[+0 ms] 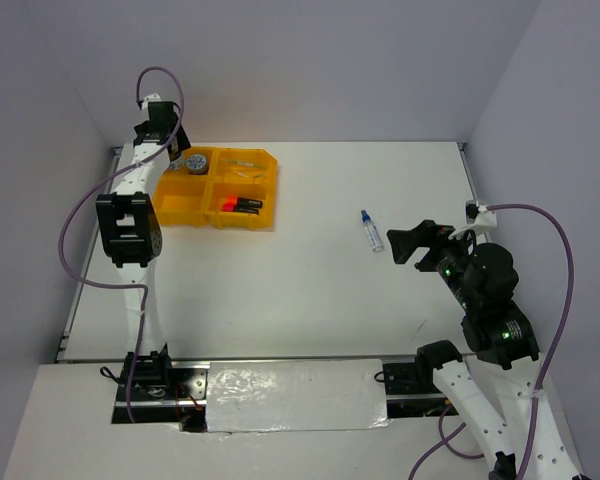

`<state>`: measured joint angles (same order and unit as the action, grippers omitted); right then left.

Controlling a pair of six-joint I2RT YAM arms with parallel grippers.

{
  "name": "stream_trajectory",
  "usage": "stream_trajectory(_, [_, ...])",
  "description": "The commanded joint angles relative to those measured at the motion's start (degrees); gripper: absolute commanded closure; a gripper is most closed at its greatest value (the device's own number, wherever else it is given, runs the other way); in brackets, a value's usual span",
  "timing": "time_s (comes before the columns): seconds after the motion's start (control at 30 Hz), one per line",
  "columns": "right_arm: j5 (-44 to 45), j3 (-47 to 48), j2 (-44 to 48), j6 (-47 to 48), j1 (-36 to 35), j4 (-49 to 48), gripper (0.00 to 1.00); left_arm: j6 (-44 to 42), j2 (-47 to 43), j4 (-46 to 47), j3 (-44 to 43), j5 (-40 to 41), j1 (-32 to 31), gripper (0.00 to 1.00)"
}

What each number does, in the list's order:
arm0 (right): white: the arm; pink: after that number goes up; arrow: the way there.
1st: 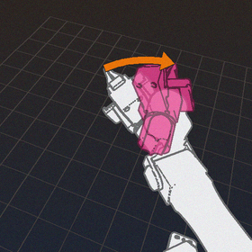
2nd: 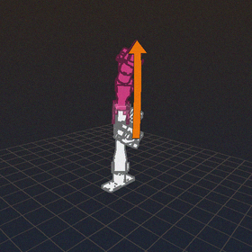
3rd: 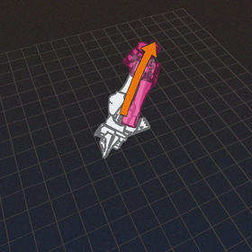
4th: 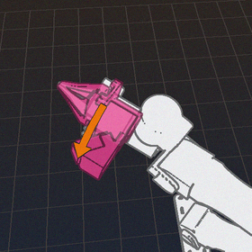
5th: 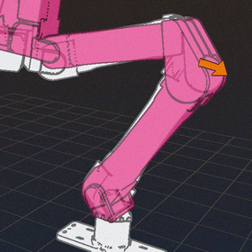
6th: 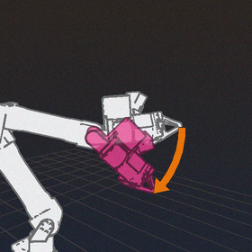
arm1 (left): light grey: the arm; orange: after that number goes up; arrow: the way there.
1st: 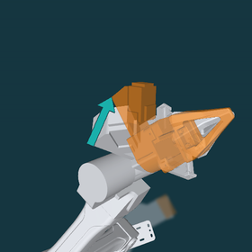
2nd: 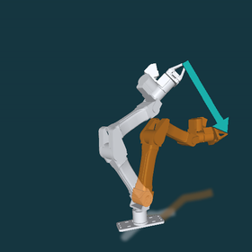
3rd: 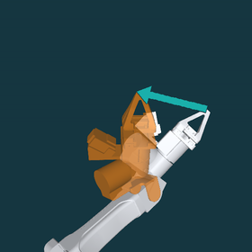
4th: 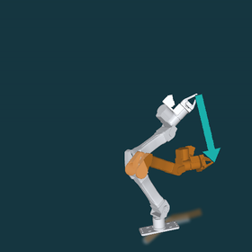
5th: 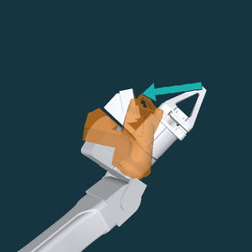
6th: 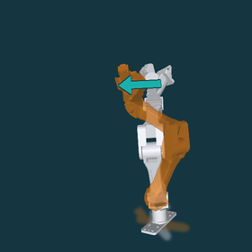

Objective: Sort the stationery into containers
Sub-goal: Place the stationery in the storage box.

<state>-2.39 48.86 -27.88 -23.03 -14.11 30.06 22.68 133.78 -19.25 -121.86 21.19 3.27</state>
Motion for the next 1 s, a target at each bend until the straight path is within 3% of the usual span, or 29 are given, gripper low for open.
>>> stream_trajectory(0.0, [-0.6, 2.6, 0.2, 1.0, -0.2, -0.6, 0.0, -1.1, 0.7, 3.5, -0.5, 0.5, -0.9, 0.77])
stream_trajectory(0.2, [-1.6, 3.0, 0.0, 1.1, -0.3, -0.6, 0.0, -1.9, 1.0, 3.1, -0.7, 2.6, -1.9, 0.71])
stream_trajectory(0.3, [-1.6, 3.3, -0.2, 1.2, -0.3, -0.5, 0.0, -1.4, 0.5, 2.9, 0.0, 2.9, -1.9, 0.59])
stream_trajectory(0.47, [-2.4, 3.4, -0.8, 1.2, -0.2, -0.9, 0.0, -1.1, -1.1, 4.0, 2.4, 5.0, -2.1, 0.21])
stream_trajectory(0.5, [-2.6, 3.3, -0.8, 1.1, -0.3, -0.9, 0.0, -1.1, -1.3, 4.0, 2.7, 5.1, -2.1, 0.01])
stream_trajectory(0.77, [-2.4, 2.2, -2.4, 1.8, -0.3, -2.4, 0.0, -0.4, -4.3, 1.9, 0.8, 5.8, -2.5, 0.01])
stream_trajectory(0.97, [-3.9, -0.3, -15.0, 4.5, -0.3, -7.0, 0.0, 4.4, -11.5, -6.1, -4.1, 11.0, -2.8, 0.01])
